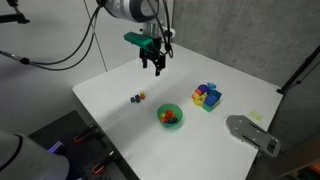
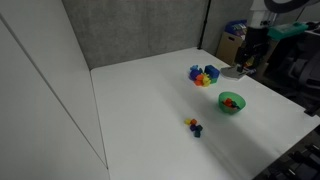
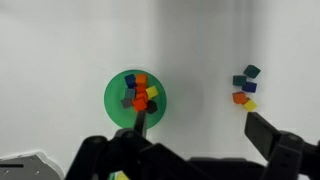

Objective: Put the small orange block in the green bowl

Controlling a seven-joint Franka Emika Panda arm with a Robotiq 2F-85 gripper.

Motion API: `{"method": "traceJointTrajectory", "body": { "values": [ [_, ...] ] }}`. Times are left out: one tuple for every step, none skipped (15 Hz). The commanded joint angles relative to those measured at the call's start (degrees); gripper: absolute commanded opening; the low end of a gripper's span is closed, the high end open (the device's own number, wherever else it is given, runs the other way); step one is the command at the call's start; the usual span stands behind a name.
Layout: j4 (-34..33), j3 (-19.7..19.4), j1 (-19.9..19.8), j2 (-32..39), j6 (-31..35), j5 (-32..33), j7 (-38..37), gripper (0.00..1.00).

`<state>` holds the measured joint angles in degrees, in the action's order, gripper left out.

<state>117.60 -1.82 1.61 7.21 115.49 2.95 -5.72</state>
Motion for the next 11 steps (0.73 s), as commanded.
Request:
{"method": "traceJointTrajectory", "body": {
  "values": [
    [1.7,0.9,-0.1,-6.9,-0.9,1.0,-0.2,1.00],
    [1.9,1.2,0.0,-8.2,-0.7,1.4,-0.2,1.00],
    [2.1,1.4,-0.1,-9.3,-0.6,1.3,0.0,1.00],
    [2.3,1.6,-0.1,-10.1,-0.5,1.4,-0.1,1.00],
    [2.4,1.8,-0.1,-10.8,-0.4,1.4,-0.1,1.00],
    [2.5,2.0,-0.2,-11.3,-0.5,1.4,0.0,1.00],
    [2.7,2.1,-0.2,-11.9,-0.7,1.6,-0.1,1.00],
    [3.0,2.2,-0.2,-12.5,-1.1,1.2,0.4,1.00],
    [1.3,2.1,-0.3,-10.3,-0.6,0.3,0.0,1.00],
    [1.5,2.2,-0.3,-10.6,-0.7,0.3,0.0,1.00],
    [1.7,2.3,-0.3,-10.9,-0.7,0.3,0.0,1.00]
  ]
}}
